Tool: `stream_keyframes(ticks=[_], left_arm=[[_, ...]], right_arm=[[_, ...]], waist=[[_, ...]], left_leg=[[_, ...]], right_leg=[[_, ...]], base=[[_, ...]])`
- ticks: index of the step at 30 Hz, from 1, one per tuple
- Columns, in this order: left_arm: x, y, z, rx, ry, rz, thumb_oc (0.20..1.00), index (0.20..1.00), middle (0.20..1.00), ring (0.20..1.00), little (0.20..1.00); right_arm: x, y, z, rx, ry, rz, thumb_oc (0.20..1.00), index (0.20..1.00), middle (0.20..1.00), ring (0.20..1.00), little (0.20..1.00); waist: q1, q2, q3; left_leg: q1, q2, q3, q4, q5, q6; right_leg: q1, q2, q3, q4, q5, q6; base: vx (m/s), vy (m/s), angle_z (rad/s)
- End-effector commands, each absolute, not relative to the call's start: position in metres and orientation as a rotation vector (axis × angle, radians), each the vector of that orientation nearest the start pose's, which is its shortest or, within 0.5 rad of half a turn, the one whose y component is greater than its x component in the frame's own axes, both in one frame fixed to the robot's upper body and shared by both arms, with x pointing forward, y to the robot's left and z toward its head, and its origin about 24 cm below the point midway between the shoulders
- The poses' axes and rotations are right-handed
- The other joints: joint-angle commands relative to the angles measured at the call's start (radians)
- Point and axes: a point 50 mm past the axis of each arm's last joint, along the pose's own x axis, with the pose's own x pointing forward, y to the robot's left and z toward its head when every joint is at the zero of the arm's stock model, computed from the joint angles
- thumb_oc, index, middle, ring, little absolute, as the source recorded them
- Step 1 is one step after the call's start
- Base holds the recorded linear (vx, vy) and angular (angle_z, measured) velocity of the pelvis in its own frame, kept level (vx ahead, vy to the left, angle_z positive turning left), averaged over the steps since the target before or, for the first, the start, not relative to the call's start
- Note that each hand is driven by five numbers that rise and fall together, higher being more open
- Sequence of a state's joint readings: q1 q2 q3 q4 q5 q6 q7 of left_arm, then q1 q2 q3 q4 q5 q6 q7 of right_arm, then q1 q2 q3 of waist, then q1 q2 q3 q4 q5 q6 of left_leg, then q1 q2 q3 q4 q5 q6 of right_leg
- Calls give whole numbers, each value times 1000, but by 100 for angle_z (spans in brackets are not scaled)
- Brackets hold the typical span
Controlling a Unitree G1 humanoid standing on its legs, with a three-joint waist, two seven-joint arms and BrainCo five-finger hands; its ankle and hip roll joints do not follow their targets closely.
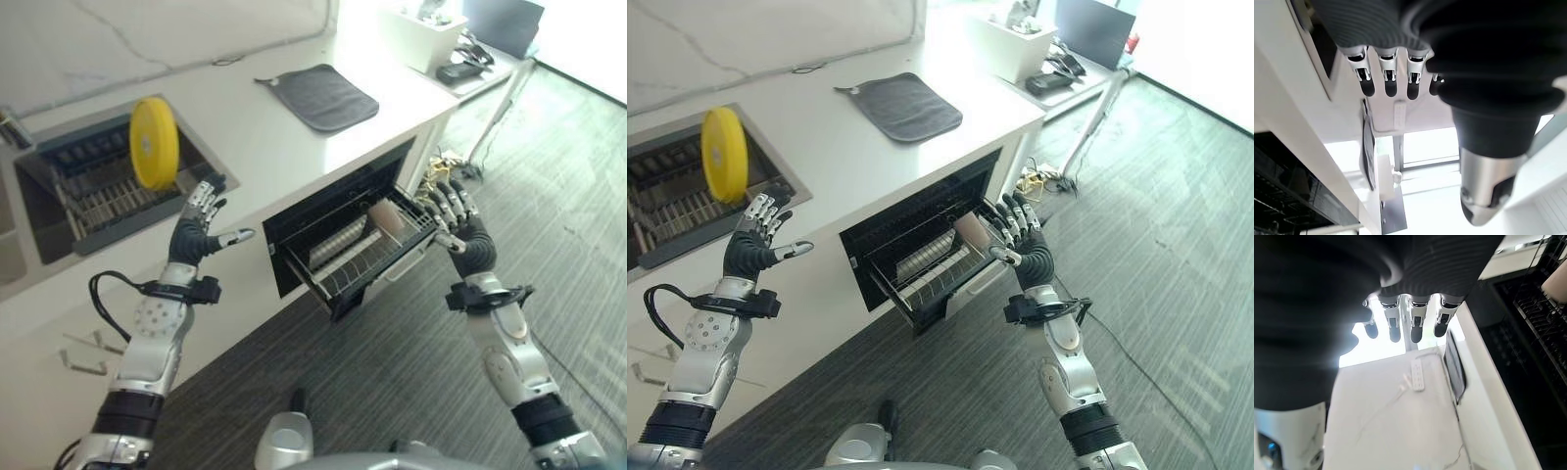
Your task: Place the dishes in the dishwasher.
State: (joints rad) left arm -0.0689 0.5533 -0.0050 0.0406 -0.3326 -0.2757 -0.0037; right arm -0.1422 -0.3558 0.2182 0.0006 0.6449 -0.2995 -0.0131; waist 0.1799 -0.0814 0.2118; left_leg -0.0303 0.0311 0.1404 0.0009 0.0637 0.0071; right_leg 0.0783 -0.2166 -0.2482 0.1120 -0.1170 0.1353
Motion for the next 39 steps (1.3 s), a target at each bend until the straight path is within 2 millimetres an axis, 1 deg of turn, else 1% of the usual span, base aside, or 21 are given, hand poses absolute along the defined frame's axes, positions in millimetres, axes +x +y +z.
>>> stream_keyframes(ticks=[1,4,7,10,12,15,17,18,20,22,24,25,26,28,29,30,31,32,34,36,39], left_arm=[[260,233,112,229,-360,-75,1000,1000,1000,1000,1000],[259,233,110,215,-361,-77,1000,1000,1000,1000,1000],[256,235,107,211,-348,-73,1000,1000,1000,1000,1000],[254,236,106,199,-345,-57,1000,1000,1000,1000,1000],[256,236,106,187,-328,-61,1000,1000,1000,1000,1000],[258,232,103,224,-310,-103,1000,1000,1000,1000,1000],[258,229,103,241,-312,-118,1000,1000,1000,1000,1000],[261,226,105,223,-314,-144,1000,1000,1000,1000,1000],[263,218,106,225,-317,-209,1000,1000,1000,1000,1000],[263,209,110,245,-329,-276,1000,1000,1000,1000,1000],[264,206,117,263,-335,-308,1000,1000,1000,1000,1000],[264,206,117,271,-321,-323,1000,1000,1000,1000,1000],[265,210,118,300,-327,-330,1000,1000,1000,1000,1000],[258,221,119,294,-333,-294,1000,1000,1000,1000,1000],[247,233,117,313,-320,-246,1000,1000,1000,1000,1000],[244,238,116,300,-314,-223,1000,1000,1000,1000,1000],[246,240,115,277,-312,-209,1000,1000,1000,1000,1000],[251,239,116,264,-305,-204,1000,1000,1000,1000,1000],[260,234,111,260,-287,-197,1000,1000,1000,1000,1000],[257,229,105,232,-277,-199,1000,1000,1000,1000,1000],[251,231,98,207,-257,-175,1000,1000,1000,1000,1000]], right_arm=[[269,-184,111,275,-384,119,1000,1000,1000,1000,1000],[265,-186,107,268,-377,116,1000,1000,1000,1000,1000],[267,-185,110,264,-377,132,1000,1000,1000,1000,1000],[271,-182,109,244,-364,179,1000,1000,1000,1000,1000],[271,-183,109,244,-359,171,1000,1000,1000,1000,1000],[268,-184,106,297,-359,141,1000,1000,1000,1000,1000],[268,-180,104,303,-350,146,1000,1000,1000,1000,1000],[268,-179,103,266,-342,145,1000,1000,1000,1000,1000],[267,-193,105,221,-337,108,1000,1000,1000,1000,1000],[270,-204,111,213,-365,59,1000,1000,1000,1000,1000],[272,-208,110,197,-367,34,1000,1000,1000,1000,1000],[268,-207,103,210,-342,-3,1000,1000,1000,1000,1000],[260,-212,93,262,-327,-22,1000,1000,1000,1000,1000],[254,-208,83,274,-317,28,1000,1000,1000,1000,1000],[255,-201,82,272,-324,67,1000,1000,1000,1000,1000],[256,-198,86,280,-336,79,1000,1000,1000,1000,1000],[256,-195,89,279,-347,90,1000,1000,1000,1000,1000],[255,-193,92,269,-356,101,1000,1000,1000,1000,1000],[259,-189,95,256,-353,115,1000,1000,1000,1000,1000],[263,-183,100,247,-355,129,1000,1000,1000,1000,1000],[263,-188,103,241,-346,147,1000,1000,1000,1000,1000]], waist=[[-6,30,-90],[-19,32,-102],[-20,36,-102],[-2,49,-92],[-9,60,-101],[-6,54,-99],[-9,58,-104],[-22,59,-104],[-28,43,-82],[-19,38,-69],[3,54,-67],[-9,71,-81],[-26,61,-75],[-15,50,-73],[6,52,-76],[4,49,-87],[-2,46,-89],[-12,41,-91],[-17,33,-96],[-17,40,-99],[-27,49,-106]], left_leg=[[-63,99,-76,-16,40,-87],[-48,94,-75,-34,37,-87],[-39,74,-120,15,0,-82],[-41,77,-228,62,-18,-95],[-11,79,-216,29,-20,-87],[2,75,-209,9,-14,-73],[11,87,-182,-30,4,-71],[-5,90,-153,0,-1,-77],[-81,83,-177,141,-40,-91],[-111,139,-233,141,-13,-121],[-92,178,-319,67,22,-144],[-73,183,-263,61,15,-138],[-79,162,-240,103,-6,-128],[-66,144,-205,98,-12,-111],[-27,138,-153,48,-6,-91],[-19,129,-135,21,1,-81],[-14,118,-128,15,-3,-78],[-24,105,-136,24,-12,-74],[-24,97,-144,6,-3,-75],[-8,104,-129,-12,6,-84],[5,121,-111,-18,9,-92]], right_leg=[[46,47,-33,-98,74,-25],[57,52,-25,-130,84,-26],[44,58,23,-119,83,-39],[49,55,70,-88,66,-43],[50,53,71,-73,50,-38],[49,37,36,-28,39,-20],[48,42,28,-29,32,-22],[49,44,31,-38,29,-28],[54,31,45,-43,40,-30],[60,13,41,-25,28,-20],[87,-23,36,-19,11,14],[85,-91,19,-7,34,40],[73,-149,15,-18,121,63],[52,-171,-26,-6,203,67],[36,-110,-54,36,164,54],[23,-52,-56,29,128,36],[10,-18,-44,15,109,25],[17,-2,-21,-11,83,19],[26,7,-26,-54,89,12],[20,12,-14,-69,95,11],[32,21,3,-89,90,-2]], base=[[-18,-11,38],[-11,-6,18],[-21,48,3],[-1,154,-55],[32,149,-59],[50,22,6],[34,8,18],[48,118,39],[27,232,103],[77,409,111],[210,734,16],[221,853,-49],[171,682,-66],[54,338,-44],[3,283,-90],[18,224,-156],[34,82,-160],[45,11,-69],[22,-12,30],[5,31,20],[33,31,-17]])
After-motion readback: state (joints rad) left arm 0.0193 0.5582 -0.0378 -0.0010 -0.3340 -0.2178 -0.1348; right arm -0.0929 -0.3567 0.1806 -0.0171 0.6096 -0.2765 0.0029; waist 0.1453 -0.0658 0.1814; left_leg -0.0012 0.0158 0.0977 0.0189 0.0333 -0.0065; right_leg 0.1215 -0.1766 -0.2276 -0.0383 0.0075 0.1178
